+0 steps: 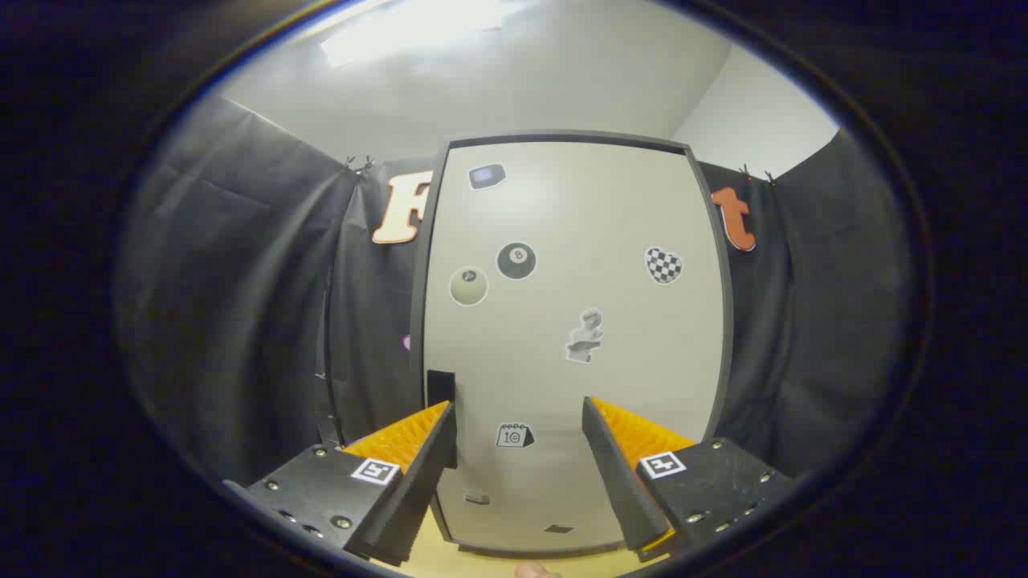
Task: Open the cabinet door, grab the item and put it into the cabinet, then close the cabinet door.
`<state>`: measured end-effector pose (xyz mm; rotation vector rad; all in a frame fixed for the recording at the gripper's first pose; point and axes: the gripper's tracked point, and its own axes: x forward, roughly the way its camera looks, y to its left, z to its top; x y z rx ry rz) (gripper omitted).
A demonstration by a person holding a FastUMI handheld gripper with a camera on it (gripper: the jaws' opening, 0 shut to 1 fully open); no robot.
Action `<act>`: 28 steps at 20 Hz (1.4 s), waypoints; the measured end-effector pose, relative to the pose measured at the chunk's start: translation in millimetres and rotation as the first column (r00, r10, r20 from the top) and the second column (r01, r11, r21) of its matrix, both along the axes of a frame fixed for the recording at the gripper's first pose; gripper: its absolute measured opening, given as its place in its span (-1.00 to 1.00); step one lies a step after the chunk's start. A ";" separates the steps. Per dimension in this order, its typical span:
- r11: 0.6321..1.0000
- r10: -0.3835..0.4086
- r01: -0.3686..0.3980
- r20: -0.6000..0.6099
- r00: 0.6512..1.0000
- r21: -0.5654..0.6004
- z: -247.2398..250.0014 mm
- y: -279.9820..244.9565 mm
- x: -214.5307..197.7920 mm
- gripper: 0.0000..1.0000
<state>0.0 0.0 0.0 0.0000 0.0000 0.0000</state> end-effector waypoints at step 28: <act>0.997 0.075 -0.075 -0.037 0.997 -0.023 -19.5 53.5 13.0 0.86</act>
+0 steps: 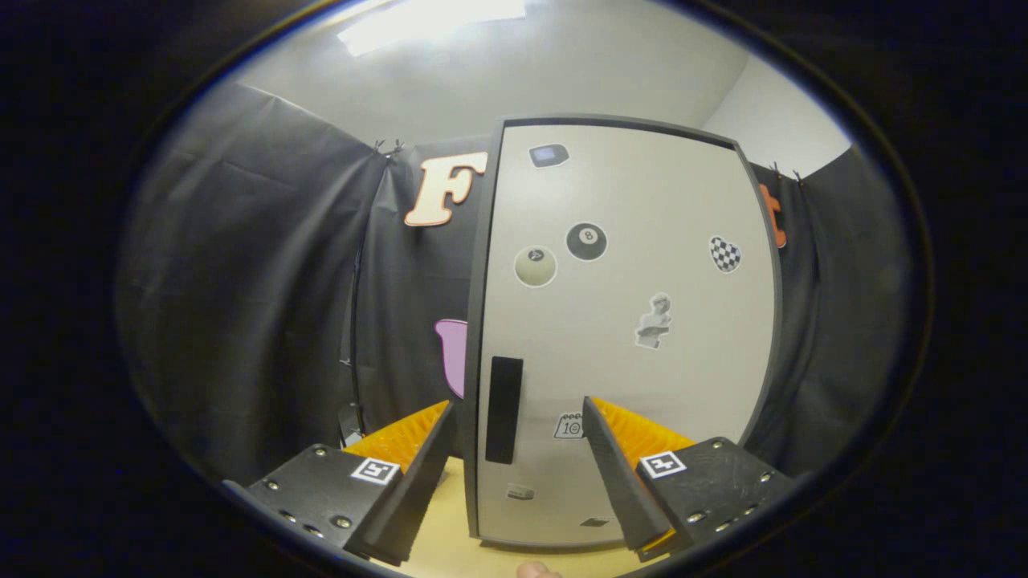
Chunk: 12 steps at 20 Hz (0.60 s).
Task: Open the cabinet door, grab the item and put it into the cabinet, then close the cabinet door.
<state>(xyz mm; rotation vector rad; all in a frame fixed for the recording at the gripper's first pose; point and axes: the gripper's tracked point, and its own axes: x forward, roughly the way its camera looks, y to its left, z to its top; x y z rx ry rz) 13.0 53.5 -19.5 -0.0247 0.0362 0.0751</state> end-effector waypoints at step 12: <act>1.000 -0.022 0.021 -0.049 0.999 -0.009 -16.8 10.9 29.6 0.86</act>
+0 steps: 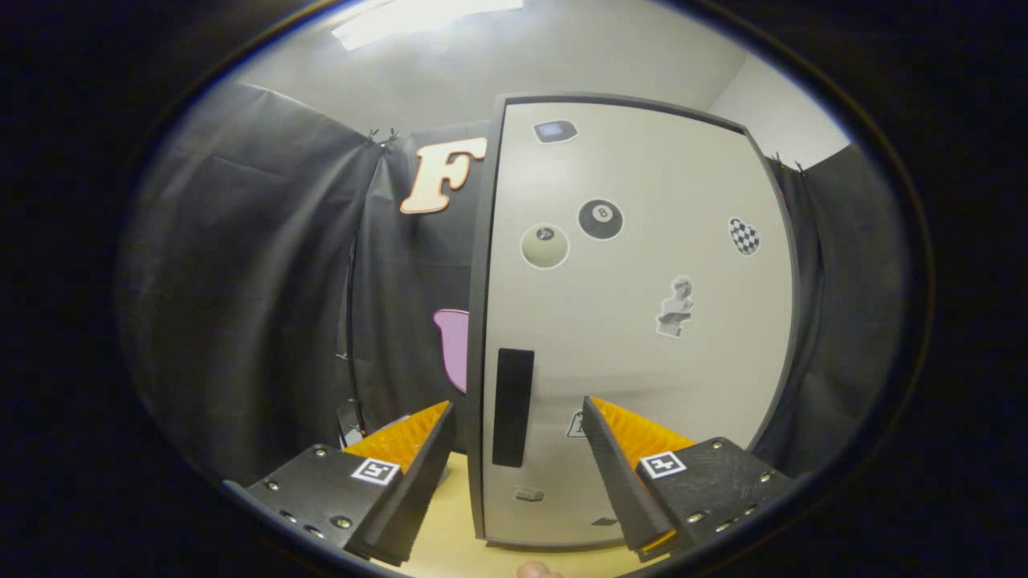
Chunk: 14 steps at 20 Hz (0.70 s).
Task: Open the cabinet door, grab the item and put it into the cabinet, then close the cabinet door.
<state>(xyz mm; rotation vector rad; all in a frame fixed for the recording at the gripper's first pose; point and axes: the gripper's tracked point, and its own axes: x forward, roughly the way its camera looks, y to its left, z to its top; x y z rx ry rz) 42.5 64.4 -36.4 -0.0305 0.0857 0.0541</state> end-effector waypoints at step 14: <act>0.991 -0.117 0.112 -0.057 0.992 -0.077 -37.4 5.9 67.7 0.76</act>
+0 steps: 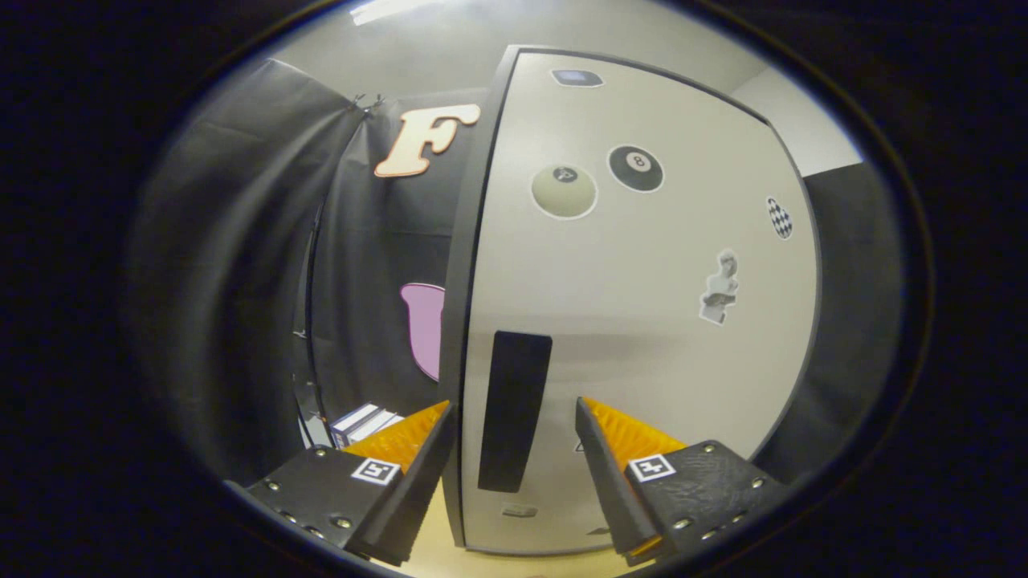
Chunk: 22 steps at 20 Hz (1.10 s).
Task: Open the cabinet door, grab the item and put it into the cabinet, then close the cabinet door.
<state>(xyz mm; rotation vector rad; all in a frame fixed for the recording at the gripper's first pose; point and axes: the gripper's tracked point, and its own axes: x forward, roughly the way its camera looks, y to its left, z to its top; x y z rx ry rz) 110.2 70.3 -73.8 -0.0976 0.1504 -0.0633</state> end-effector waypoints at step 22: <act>1.000 0.002 -0.002 -0.005 1.000 -0.031 -4.4 1.3 0.5 -0.51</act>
